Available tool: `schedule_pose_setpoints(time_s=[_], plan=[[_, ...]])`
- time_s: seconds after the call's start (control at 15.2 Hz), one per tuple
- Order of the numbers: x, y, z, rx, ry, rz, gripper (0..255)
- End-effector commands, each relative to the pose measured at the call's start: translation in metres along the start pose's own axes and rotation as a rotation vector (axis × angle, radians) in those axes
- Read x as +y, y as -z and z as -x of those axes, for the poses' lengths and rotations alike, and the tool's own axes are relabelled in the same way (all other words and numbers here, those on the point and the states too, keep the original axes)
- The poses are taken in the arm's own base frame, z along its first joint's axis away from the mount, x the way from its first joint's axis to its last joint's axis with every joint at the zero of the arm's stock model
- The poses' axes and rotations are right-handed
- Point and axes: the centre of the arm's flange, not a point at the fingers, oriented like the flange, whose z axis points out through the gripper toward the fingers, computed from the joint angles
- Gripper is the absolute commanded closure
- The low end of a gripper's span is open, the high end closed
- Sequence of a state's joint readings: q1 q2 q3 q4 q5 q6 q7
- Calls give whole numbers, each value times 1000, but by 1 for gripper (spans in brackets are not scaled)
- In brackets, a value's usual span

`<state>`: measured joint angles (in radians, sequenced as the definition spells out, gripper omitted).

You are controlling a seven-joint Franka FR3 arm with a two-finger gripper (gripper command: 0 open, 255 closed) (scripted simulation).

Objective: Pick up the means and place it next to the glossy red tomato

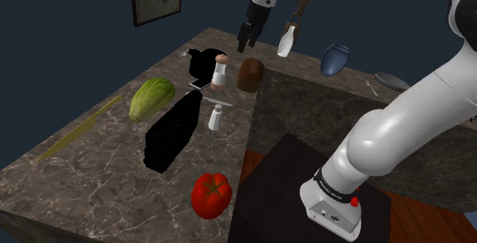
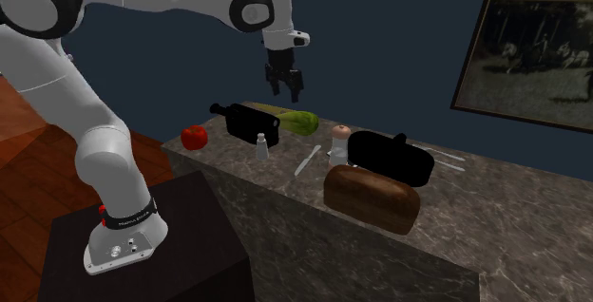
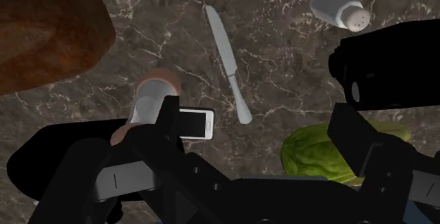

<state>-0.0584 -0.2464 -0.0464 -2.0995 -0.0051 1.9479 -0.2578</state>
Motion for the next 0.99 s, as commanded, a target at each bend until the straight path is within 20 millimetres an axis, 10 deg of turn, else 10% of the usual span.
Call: schedule_pose_setpoints(time_s=[0.0,0.92], plan=[[13,-14,-17,-6,4,8,0],[94,-105,-157,-47,26,56,0]])
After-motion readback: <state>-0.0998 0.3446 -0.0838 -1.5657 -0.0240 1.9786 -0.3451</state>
